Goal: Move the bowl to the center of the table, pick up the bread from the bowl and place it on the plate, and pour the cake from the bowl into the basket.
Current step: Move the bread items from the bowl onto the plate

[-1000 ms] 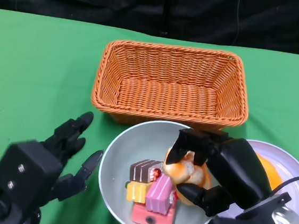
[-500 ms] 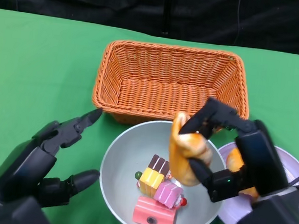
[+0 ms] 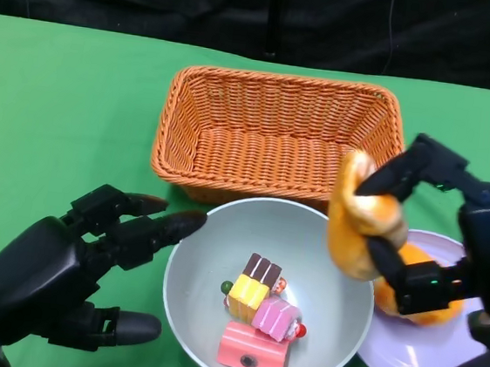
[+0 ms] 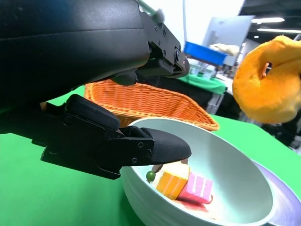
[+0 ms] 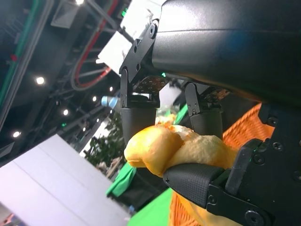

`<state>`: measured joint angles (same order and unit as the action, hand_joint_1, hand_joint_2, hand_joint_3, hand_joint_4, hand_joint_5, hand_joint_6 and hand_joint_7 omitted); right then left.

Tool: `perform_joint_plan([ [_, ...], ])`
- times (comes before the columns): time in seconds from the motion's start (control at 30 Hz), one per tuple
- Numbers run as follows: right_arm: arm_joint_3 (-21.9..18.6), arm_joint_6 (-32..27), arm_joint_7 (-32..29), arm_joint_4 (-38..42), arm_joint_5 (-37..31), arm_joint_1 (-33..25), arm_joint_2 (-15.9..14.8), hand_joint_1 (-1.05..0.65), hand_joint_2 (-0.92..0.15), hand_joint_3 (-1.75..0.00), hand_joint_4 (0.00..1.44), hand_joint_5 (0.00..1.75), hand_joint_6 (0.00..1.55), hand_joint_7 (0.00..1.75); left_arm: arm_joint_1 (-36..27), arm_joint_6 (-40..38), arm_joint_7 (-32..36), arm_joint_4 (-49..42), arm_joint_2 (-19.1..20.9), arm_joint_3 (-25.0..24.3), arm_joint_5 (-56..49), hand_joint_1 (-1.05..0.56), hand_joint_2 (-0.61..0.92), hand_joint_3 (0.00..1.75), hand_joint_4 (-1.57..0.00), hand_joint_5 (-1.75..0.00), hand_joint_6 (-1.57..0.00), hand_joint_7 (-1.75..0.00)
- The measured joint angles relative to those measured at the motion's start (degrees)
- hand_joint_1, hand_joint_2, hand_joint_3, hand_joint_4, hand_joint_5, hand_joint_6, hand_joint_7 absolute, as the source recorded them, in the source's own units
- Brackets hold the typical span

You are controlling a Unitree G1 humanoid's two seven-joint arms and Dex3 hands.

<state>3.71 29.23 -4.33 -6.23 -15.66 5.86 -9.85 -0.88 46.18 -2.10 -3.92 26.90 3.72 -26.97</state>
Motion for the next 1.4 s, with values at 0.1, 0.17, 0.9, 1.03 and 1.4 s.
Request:
perform_joint_plan([
  [0.1,-2.2,0.5,-1.1,-0.5,-3.7,-1.2,-1.1,-0.12,-0.12,-1.75,1.04,1.75,0.89,1.58,0.6,2.6,1.2,-0.9,0.6,-0.1,-2.3,-0.7,0.92,0.3,-0.04,-0.8,-0.38,-0.07],
  [0.17,-3.7,0.7,-1.8,-0.9,-6.3,-2.0,-2.0,-0.12,-0.1,-1.75,1.05,1.75,0.88,1.58,1.1,4.7,2.3,-1.9,1.4,-0.3,-4.5,-0.68,0.92,0.26,-0.09,-0.81,-0.42,-0.09],
  [0.9,-2.7,-5.9,-8.8,3.5,-35.5,-5.6,-14.7,-0.17,-0.23,-1.41,0.99,1.75,0.84,1.57,4.2,14.8,13.4,-4.3,3.1,0.2,-18.9,-0.63,0.92,0.23,-0.25,-0.76,-0.53,-0.1],
  [1.03,-0.4,-9.2,-3.4,5.4,-35.2,-5.0,-16.4,-0.2,-0.47,-0.88,0.86,1.68,1.02,0.7,4.2,14.3,13.4,-4.2,3.1,0.5,-18.9,-0.62,0.92,0.24,-0.25,-0.76,-0.53,-0.1],
  [1.4,3.6,-18.7,12.3,1.6,-35.1,-4.8,-20.3,-0.79,-0.91,-0.22,0.08,0.47,0.23,0.0,4.3,13.6,13.4,-4.2,4.2,1.3,-19.4,-0.62,0.92,0.19,-0.21,-0.73,-0.49,-0.06],
])
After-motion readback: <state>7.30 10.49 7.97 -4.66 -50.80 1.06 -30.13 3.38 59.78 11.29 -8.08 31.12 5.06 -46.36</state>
